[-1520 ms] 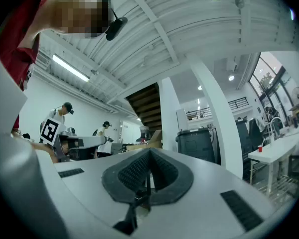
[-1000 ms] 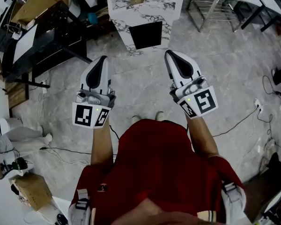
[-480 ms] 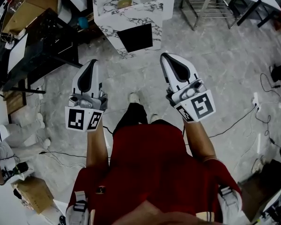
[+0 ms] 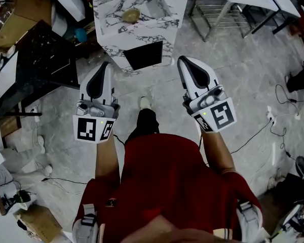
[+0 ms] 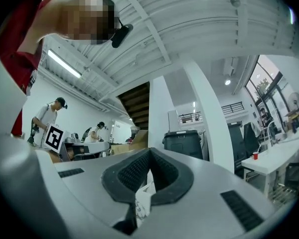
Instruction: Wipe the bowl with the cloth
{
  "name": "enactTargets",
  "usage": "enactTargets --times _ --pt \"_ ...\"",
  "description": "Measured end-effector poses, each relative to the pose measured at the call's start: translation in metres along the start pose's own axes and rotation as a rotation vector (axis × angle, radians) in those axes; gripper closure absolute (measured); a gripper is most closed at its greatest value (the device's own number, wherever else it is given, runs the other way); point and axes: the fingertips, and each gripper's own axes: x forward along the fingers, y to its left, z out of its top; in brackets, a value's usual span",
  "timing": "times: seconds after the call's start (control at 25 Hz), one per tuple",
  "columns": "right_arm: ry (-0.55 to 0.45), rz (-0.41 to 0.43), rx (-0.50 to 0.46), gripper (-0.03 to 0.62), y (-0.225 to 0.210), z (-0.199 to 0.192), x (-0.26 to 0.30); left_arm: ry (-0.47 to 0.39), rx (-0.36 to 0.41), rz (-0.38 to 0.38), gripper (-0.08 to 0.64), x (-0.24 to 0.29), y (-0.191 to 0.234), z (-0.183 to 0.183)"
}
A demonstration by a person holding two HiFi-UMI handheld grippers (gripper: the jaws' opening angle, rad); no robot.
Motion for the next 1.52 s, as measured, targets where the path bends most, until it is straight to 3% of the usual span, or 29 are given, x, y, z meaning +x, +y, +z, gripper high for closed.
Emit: enactTargets --times 0.52,0.8,1.16,1.52 --pt "0.053 -0.045 -0.054 0.594 -0.062 -0.034 0.196 -0.015 -0.029 -0.037 0.554 0.116 0.163 -0.041" --pt "0.057 -0.059 -0.065 0.594 -0.086 -0.046 0.25 -0.014 -0.043 -0.065 0.554 0.151 0.199 -0.056" --pt "0.068 -0.037 -0.055 0.594 -0.12 -0.069 0.294 0.019 -0.057 -0.027 0.554 0.185 0.228 -0.077" --pt "0.097 -0.004 -0.033 0.594 -0.198 -0.106 0.353 0.065 -0.055 0.035 0.554 0.258 0.248 -0.111"
